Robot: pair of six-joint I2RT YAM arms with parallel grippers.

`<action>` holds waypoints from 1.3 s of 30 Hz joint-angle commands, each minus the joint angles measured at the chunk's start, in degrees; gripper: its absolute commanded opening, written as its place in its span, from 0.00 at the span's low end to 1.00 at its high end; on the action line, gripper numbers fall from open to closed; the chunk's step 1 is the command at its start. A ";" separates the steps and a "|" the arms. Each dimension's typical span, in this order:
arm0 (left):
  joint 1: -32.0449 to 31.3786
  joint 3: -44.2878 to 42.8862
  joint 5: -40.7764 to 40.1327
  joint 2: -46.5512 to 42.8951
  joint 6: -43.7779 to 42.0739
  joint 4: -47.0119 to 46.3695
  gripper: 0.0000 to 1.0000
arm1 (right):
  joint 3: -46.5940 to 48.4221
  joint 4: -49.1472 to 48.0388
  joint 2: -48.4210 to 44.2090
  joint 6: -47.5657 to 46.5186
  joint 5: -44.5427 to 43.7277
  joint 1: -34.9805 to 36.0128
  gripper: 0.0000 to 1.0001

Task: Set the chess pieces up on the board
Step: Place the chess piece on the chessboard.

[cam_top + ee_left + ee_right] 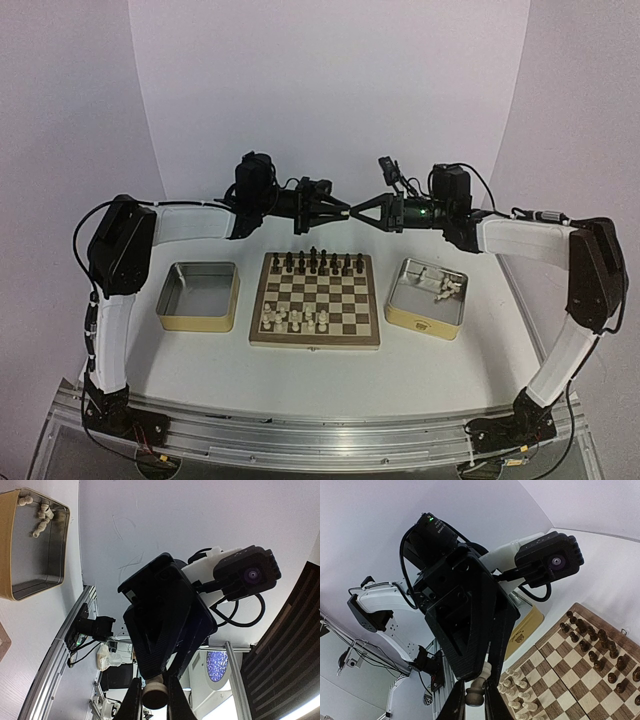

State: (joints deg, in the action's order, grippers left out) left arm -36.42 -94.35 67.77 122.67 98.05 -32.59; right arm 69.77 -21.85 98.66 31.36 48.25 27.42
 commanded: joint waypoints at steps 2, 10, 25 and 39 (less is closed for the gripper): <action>0.30 -0.53 -0.60 -0.91 1.03 -2.47 0.00 | 2.73 -2.05 0.75 0.01 2.90 0.79 0.16; 0.30 -0.66 -0.83 -0.86 1.09 -2.56 0.00 | 2.67 -2.14 0.83 -0.03 2.49 0.79 0.00; 0.56 -1.90 -2.02 -2.58 -8.21 10.09 0.43 | 0.59 2.58 -3.36 -3.13 -0.51 0.77 0.00; 7.16 -6.38 -13.62 -11.57 -31.56 43.25 0.47 | 5.42 40.16 -9.32 -20.53 -10.71 1.11 0.00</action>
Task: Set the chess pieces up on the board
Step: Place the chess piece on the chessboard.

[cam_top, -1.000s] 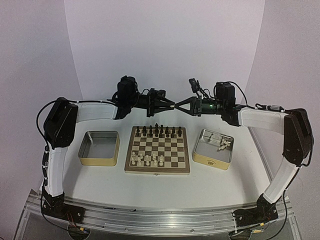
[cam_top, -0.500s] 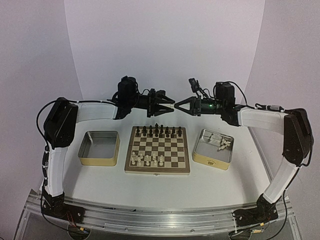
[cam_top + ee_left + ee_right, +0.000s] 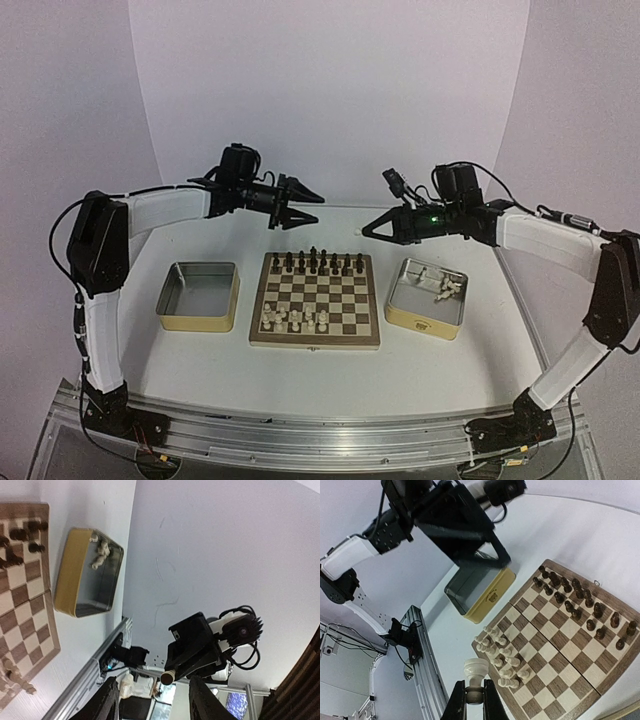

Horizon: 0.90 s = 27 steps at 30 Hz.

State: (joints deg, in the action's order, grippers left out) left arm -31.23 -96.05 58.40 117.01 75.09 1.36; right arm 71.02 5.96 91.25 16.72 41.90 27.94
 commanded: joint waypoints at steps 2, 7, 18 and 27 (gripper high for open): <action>2.63 -7.04 -6.08 -6.31 -12.10 14.61 0.47 | 7.44 19.60 0.04 -7.63 -6.42 1.35 0.00; 4.34 -12.65 -12.74 -6.97 -19.88 27.17 0.47 | 18.57 35.03 6.13 -11.80 -17.31 7.42 0.00; 9.71 -11.01 -24.25 -13.51 -25.87 37.04 0.46 | 35.78 55.84 19.50 -5.54 -33.19 14.57 0.00; 10.92 -8.09 -26.01 -15.89 -27.32 37.50 0.46 | 52.88 72.38 35.31 7.98 -37.97 16.76 0.00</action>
State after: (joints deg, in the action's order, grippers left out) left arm -19.90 -105.23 33.90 103.94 49.81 38.06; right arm 117.97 67.66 121.36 17.60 6.69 43.87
